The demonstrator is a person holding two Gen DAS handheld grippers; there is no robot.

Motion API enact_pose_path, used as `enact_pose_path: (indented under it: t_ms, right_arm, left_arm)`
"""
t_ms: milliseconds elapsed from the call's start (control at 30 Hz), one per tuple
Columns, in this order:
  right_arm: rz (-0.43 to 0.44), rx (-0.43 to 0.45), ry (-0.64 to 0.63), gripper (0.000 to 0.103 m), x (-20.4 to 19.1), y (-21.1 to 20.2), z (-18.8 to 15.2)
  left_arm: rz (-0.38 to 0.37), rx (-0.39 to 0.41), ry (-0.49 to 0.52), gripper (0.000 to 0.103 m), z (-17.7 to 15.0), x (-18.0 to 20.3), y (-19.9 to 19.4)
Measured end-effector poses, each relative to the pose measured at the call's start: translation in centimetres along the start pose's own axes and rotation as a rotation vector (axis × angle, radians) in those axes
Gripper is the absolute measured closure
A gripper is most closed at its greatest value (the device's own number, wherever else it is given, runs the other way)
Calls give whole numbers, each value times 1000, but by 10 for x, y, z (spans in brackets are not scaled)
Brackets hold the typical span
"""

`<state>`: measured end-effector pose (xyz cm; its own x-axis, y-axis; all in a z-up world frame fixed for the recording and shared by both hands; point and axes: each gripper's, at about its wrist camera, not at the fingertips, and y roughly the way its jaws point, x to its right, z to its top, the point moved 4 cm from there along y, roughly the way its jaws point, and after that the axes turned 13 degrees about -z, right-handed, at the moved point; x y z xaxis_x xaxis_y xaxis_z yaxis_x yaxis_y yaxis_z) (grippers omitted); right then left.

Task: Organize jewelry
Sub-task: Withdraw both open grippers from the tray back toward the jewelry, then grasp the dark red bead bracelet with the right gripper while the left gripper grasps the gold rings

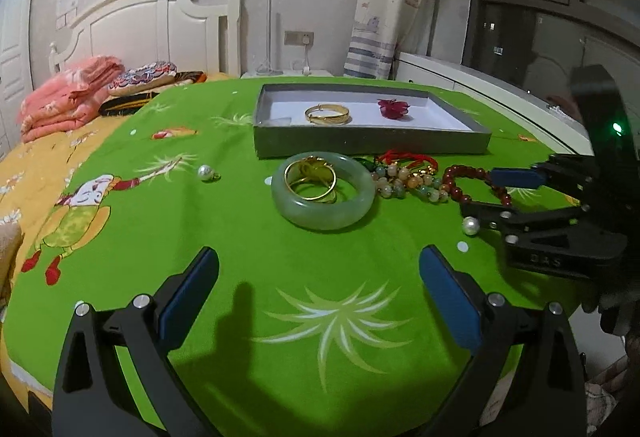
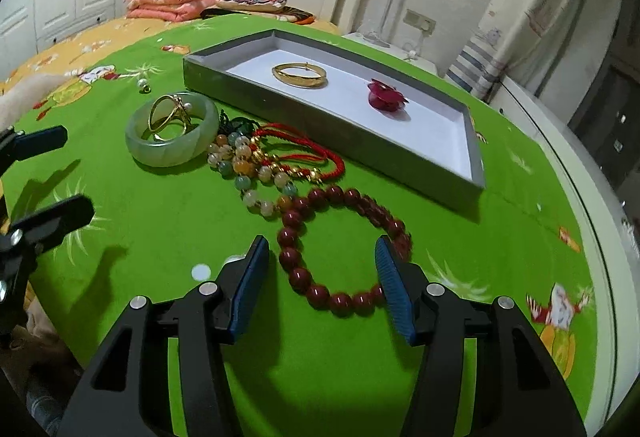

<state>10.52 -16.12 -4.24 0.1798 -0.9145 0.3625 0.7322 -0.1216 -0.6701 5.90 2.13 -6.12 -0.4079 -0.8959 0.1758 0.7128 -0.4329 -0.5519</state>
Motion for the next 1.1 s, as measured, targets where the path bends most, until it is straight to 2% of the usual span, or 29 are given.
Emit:
enact_pose_path:
  t_ms: [167,233,300,433,467,533,567,633,667,867,1033,1100]
  right_arm:
    - [54,-47,49,49,5,8,4]
    - [60,-63,88,40,11,11,2]
    - [79,-81,121,36,16,13,-1]
    - [104,-83,157,37,18,12,-7]
    - [112,-76,154,39,17,11,-7]
    - [139,-47,126,60,12,6,-7]
    - [149,-36,117,66,9,3,-8]
    - [147,-17,91,86,2,-2,-8]
    - [143,-9,84,89,0,-4,-9]
    - [162,15,128,90,6,-8,-16]
    - [164,54,170,90,14,-19,-24]
    - [162,70,184,90,17,-24,-24]
  left_arm:
    - [-35,-10,-23,5,-2,-3,4]
    - [-40,-18,-20,5,-4,-1,5]
    - [-47,-26,-23,5,-5,0,6]
    - [-25,-42,-50,5,-6,-5,11]
    - [-24,-53,-66,5,-7,-7,13]
    - [-23,-60,-77,5,-8,-11,14]
    - [-21,-63,-76,5,-9,-11,14]
    - [-18,-63,-73,5,-9,-12,14]
    - [-16,-63,-73,5,-9,-11,14]
    - [-9,-65,-70,5,-10,-11,16]
    - [49,-93,20,4,-14,-2,23]
    - [37,-93,1,5,-12,-4,22]
